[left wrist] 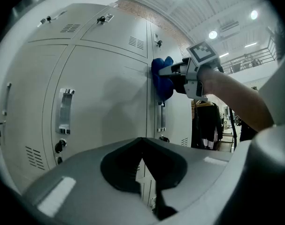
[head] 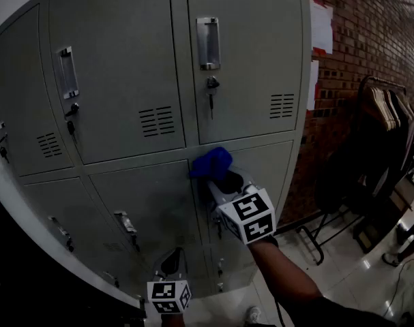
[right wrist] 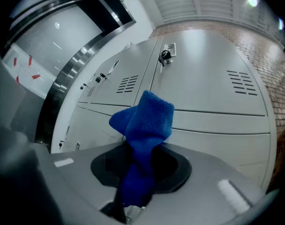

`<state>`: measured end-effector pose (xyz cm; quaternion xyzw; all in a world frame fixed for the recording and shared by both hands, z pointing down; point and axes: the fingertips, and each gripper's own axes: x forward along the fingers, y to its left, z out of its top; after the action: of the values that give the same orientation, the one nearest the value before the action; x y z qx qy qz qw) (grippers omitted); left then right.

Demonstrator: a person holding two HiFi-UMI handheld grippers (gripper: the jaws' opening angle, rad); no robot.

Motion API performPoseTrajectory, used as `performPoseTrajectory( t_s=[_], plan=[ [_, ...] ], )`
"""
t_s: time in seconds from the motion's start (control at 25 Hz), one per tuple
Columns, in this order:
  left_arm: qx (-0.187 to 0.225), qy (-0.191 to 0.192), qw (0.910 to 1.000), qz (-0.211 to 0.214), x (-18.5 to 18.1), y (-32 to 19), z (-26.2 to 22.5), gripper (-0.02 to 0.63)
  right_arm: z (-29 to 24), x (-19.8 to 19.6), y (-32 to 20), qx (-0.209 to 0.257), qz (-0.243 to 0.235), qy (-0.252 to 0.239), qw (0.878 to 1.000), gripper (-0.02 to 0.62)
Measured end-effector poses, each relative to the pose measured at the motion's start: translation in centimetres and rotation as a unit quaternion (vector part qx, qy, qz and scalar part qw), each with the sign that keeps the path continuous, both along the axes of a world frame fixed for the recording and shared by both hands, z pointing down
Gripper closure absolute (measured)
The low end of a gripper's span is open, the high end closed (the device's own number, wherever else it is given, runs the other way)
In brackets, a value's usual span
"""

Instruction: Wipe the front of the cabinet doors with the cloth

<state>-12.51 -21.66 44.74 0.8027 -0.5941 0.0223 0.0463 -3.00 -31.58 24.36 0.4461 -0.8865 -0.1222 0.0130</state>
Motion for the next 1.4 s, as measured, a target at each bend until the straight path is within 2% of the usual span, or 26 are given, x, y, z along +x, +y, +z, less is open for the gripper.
performPoseTrajectory(
  t_s=[0.28,0.64,0.84,1.2,1.4],
  plan=[
    [-0.007,0.002,1.0000,-0.003,0.6,-0.4,0.5,0.592,-0.2,4.6,-1.3,0.000,0.023,-0.005,1.000,0.488],
    [-0.003,0.002,1.0000,0.007,1.5,-0.9,0.4,0.592,-0.4,17.9,-4.2,-0.008,0.135,-0.015,0.991,0.486],
    [-0.008,-0.002,1.0000,0.005,1.4,-0.8,0.7,0.592,-0.4,23.0,-5.2,-0.010,0.178,-0.013,0.984,0.486],
    [-0.009,-0.001,0.9999,0.009,1.6,-0.5,0.9,0.591,0.5,24.3,-3.3,0.019,0.209,0.010,0.978,0.486],
    [-0.016,0.001,0.9999,-0.004,0.6,-0.3,1.4,0.591,4.6,24.5,-3.9,-0.022,0.213,0.012,0.977,0.486]
  ],
)
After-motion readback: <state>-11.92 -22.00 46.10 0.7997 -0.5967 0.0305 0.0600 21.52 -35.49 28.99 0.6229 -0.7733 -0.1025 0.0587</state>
